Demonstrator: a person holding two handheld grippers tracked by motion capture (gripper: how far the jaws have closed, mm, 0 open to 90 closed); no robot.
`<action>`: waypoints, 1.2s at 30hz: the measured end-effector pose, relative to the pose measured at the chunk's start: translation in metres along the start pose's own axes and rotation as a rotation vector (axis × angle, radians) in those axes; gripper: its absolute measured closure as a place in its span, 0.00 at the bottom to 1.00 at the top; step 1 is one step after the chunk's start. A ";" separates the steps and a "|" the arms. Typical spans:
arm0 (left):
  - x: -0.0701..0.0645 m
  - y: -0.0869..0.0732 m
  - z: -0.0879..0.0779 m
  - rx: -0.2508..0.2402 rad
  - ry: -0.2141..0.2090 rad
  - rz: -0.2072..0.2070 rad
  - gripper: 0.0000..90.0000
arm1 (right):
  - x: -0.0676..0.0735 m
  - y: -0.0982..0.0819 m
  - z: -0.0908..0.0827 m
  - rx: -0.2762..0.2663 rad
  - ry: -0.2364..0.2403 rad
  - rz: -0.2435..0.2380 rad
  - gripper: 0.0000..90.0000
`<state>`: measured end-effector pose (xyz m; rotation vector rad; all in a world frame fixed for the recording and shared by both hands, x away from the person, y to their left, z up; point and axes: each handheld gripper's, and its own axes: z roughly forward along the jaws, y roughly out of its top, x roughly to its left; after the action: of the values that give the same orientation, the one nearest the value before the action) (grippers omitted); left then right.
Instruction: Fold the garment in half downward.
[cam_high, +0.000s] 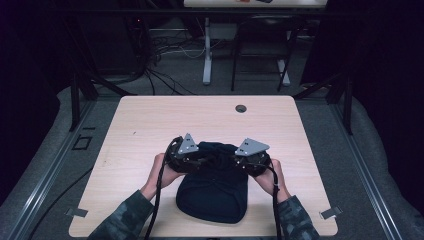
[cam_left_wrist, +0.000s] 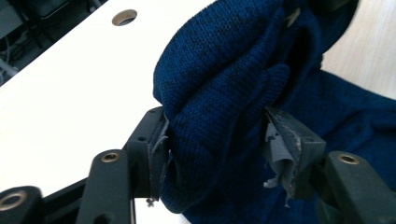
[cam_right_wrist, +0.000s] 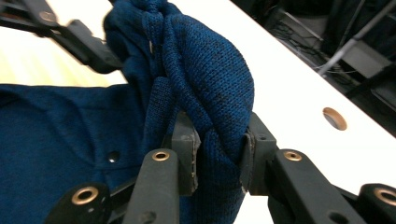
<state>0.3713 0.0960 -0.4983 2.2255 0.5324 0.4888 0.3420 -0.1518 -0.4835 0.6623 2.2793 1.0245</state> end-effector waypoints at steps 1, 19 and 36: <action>-0.001 -0.004 0.001 -0.003 0.016 0.008 0.61 | 0.001 0.000 0.000 0.005 0.000 -0.010 0.78; -0.013 -0.026 -0.010 -0.036 0.014 0.026 0.76 | 0.011 -0.004 -0.001 0.066 0.124 0.005 0.74; -0.025 -0.033 -0.012 -0.021 -0.025 0.035 0.76 | 0.019 -0.020 -0.003 0.094 0.169 0.021 0.72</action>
<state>0.3369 0.1105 -0.5206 2.2208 0.4741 0.4819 0.3224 -0.1530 -0.5029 0.6604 2.4846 1.0232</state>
